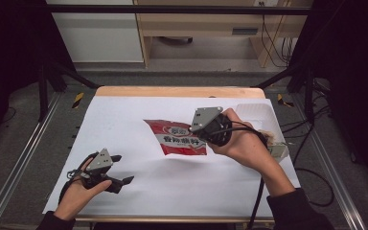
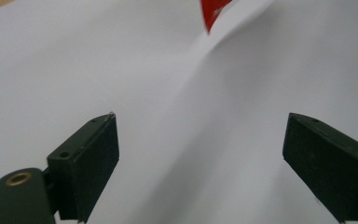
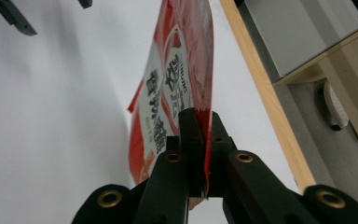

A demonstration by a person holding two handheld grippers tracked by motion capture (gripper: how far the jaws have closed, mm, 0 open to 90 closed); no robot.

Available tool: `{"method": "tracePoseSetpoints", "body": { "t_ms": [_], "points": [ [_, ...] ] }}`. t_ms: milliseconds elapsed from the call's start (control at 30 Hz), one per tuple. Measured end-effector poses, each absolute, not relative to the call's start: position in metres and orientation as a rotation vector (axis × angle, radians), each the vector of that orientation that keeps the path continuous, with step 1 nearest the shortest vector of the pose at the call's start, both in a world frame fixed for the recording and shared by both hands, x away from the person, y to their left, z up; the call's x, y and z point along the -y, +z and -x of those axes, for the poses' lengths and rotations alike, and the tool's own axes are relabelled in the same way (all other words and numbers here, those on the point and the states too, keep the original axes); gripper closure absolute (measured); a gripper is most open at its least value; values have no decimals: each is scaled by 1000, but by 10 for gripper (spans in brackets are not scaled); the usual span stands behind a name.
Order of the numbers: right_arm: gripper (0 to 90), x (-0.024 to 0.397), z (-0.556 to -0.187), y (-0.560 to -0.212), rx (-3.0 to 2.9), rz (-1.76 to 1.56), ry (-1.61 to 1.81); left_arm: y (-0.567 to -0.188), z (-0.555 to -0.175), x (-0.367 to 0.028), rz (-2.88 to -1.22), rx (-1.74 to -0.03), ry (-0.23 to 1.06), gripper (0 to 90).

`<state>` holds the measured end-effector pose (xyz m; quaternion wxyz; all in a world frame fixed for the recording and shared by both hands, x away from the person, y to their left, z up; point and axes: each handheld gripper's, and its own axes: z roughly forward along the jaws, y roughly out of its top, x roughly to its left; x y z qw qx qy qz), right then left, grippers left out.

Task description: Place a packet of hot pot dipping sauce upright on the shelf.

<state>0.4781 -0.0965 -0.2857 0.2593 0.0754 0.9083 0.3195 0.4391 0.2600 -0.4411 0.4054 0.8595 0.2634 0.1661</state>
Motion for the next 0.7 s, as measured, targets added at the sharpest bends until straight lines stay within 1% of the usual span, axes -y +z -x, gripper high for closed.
{"method": "tracePoseSetpoints", "body": {
  "t_ms": [200,400,700],
  "points": [
    [897,105,-485,-271,-2446,-203,876,-450,-438,-265,-2124,-731,439,90],
    [897,117,-487,-259,-2419,-220,880,-450,-437,-268,-2129,-742,481,90],
    [897,139,-495,-248,-2391,-273,872,-450,-438,-271,-2136,-755,498,90]
  ]
}}
